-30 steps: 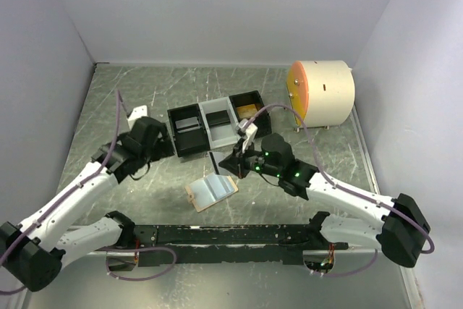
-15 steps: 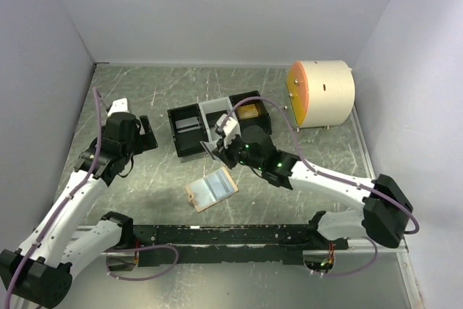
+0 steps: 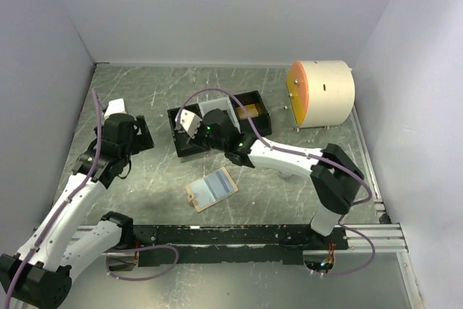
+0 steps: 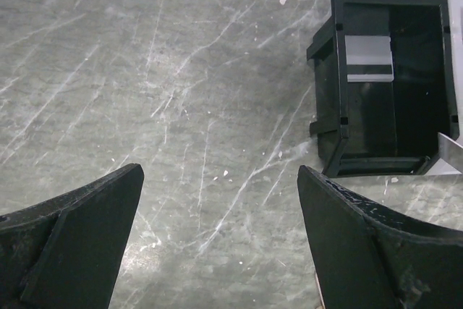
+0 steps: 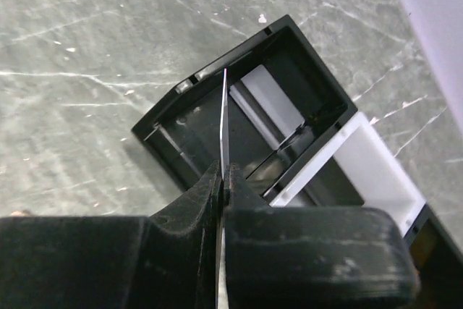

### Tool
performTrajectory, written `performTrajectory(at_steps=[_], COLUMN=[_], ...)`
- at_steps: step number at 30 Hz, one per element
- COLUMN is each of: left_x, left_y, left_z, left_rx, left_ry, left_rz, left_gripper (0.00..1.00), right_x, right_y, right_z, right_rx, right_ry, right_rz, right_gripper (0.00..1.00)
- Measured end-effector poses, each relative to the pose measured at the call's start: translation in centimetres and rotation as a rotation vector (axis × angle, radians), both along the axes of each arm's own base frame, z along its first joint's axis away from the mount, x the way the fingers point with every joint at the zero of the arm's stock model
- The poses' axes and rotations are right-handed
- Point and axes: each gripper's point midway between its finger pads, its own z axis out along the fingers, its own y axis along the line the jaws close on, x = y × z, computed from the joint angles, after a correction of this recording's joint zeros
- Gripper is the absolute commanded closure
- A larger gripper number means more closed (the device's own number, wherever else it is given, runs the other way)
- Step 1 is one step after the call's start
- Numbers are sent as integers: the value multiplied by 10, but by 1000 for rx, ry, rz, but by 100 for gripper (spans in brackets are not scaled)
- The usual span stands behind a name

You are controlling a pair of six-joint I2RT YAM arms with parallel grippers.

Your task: Take the credit cards out of the card holder

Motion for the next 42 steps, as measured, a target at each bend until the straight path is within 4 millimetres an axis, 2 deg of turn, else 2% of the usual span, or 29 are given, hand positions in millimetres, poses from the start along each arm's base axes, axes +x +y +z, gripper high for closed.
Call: performTrajectory(at_steps=[7,10,14,21,25,30,34,42], left_x=[-5,-9,-17,-25,-24,-26,-30,-33], left_y=[16,24,33,41,43,46,50,53], left_z=[13,15,28,45,42,40,46,50], left_rx=[15,24,13,-11,-2,5,-2,-5], left_ry=[-56,-66,-122,-202,-189,-181,-211,-232], left_rz=[85,132,175,217,229,250,274,285], left_gripper=[0,0,0,1,0,0,0,0], right_x=[32,45,64,85,95,102,108,124], right_y=[23,28,33,42,47,44,44,50], right_z=[-13,-18,-29,-45,-51,-70,-86,-92], right_rx=[-117,-156,-201,-255,-274,-318,-344,-358], right_ry=[-126,-173,-224,-255,-270,-266,-254,-265], right_rz=[24,10,-22,-33,-47,-62,-68,-90], right_gripper=[100,100,100,100,100,100,100,100])
